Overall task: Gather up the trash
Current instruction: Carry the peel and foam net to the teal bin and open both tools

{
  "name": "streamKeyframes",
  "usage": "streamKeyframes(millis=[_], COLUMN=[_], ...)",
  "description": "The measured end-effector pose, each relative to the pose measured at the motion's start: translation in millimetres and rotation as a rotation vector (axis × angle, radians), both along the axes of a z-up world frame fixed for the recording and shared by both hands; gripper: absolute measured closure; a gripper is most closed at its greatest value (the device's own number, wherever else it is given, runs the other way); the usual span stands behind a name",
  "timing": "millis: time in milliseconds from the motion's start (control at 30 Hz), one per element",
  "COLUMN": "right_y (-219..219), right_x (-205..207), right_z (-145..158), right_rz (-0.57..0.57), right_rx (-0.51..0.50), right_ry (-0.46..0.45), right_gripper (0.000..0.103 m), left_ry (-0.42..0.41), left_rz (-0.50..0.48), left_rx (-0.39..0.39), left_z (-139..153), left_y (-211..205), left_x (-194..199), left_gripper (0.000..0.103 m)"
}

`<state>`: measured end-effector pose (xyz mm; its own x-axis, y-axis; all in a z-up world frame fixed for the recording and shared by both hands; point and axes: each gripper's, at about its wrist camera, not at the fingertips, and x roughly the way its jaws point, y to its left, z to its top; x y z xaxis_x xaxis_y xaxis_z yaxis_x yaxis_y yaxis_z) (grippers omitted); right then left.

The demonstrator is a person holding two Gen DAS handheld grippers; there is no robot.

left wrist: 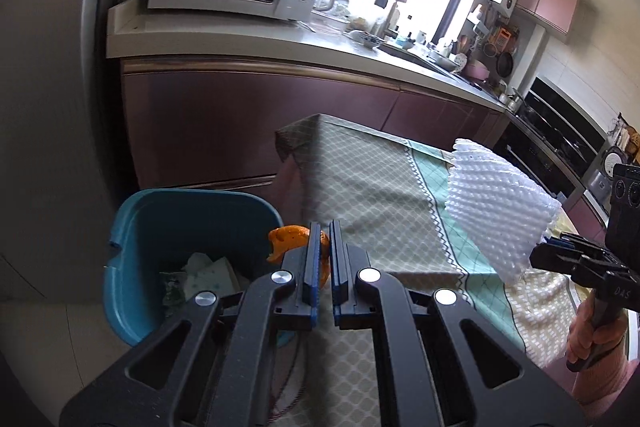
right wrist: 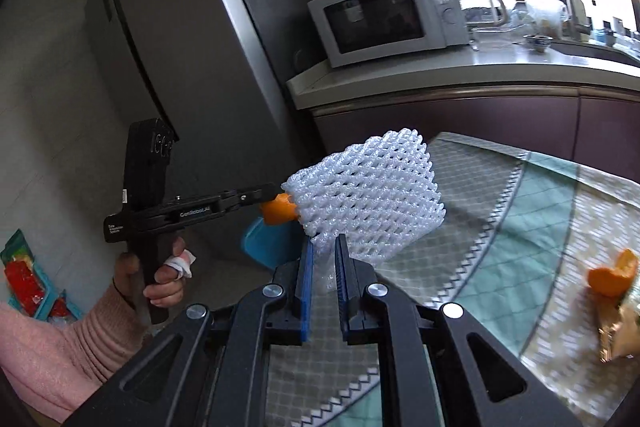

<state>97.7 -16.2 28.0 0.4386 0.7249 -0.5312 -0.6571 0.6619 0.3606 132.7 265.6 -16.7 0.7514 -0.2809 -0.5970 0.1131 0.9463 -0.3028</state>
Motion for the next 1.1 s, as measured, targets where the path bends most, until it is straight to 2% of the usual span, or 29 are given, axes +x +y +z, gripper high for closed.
streamKeyframes(millis=[267,533,667,800,867,933,1100], right_y=[107,171,182,185,185,183,157], right_x=[30,63,79,88,91,91,83], right_z=[-16,-54,-75,-90,-91,-87,-78], right_rz=[0.185,0.215,0.188,0.161,0.153,0.141,0.126], right_rx=[-0.029,-0.130,-0.171,-0.212,-0.205,-0.203,-0.150], right_ry=[0.067,0.153,0.211,0.258,0.268,0.257,0.258], right_gripper=[0.093,0.093,0.092,0.085,0.081,0.071,0.071], left_ry=[0.081,0.157,0.191,0.212,0.211,0.208,0.176], left_rz=[0.097,0.128,0.130,0.141,0.142,0.151,0.160], left_rx=[0.019,0.000,0.002,0.004,0.001,-0.002,0.003], left_z=[-38,-81,-97,-106,-107,-107,-91], left_y=[54,73,78,77,77,77,70], left_x=[21,52,64,69,70,70,63], left_gripper=[0.098,0.098,0.098,0.095,0.093,0.088,0.085])
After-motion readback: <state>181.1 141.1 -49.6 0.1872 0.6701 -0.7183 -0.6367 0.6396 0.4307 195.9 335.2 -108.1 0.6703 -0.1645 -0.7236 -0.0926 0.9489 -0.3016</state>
